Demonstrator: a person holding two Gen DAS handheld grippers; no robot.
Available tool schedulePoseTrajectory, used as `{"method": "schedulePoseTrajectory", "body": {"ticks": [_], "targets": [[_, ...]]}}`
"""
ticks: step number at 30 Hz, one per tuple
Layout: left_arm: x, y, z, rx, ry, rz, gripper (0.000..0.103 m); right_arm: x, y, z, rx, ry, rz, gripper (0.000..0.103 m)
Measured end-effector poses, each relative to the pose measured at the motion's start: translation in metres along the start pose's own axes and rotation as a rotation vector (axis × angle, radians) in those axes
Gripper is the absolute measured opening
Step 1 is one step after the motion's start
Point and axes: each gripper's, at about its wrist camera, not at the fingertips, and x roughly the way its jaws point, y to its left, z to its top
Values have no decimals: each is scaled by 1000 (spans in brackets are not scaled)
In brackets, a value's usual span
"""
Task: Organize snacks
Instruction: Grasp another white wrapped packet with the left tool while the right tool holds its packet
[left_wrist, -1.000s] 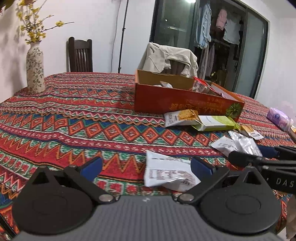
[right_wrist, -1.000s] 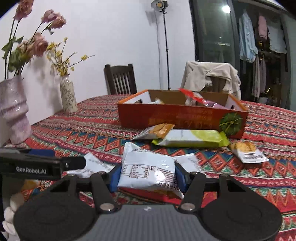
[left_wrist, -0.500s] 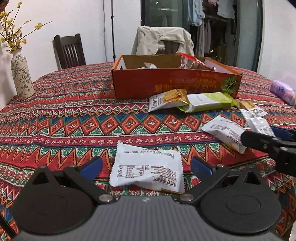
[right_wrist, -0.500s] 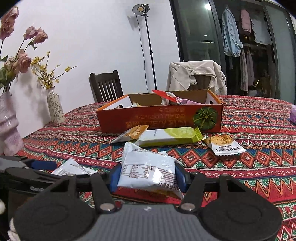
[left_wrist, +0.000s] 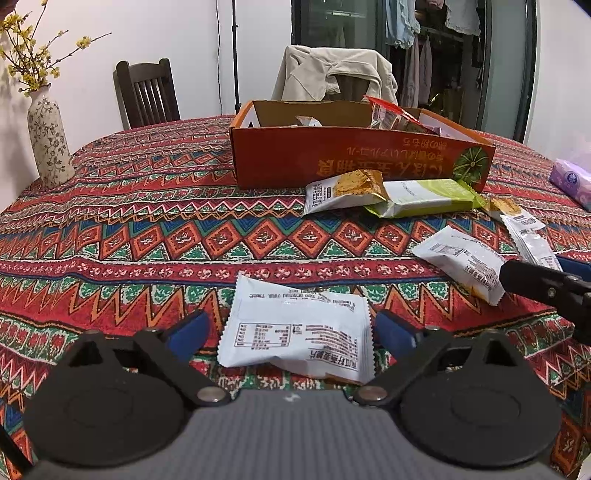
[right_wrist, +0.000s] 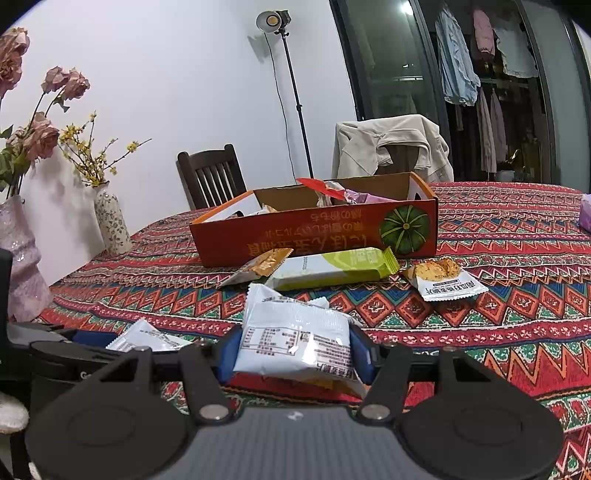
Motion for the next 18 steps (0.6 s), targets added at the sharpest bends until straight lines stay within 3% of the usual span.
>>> {"method": "schedulePoseTrajectory", "body": {"ticks": [3, 18], "targets": [[-4, -1, -2, 8, -18, -9, 79, -1, 1, 0, 3, -2, 5, 60], [-16, 4, -10, 2, -68, -35, 65, -3, 8, 1, -10, -3, 0, 60]]}}
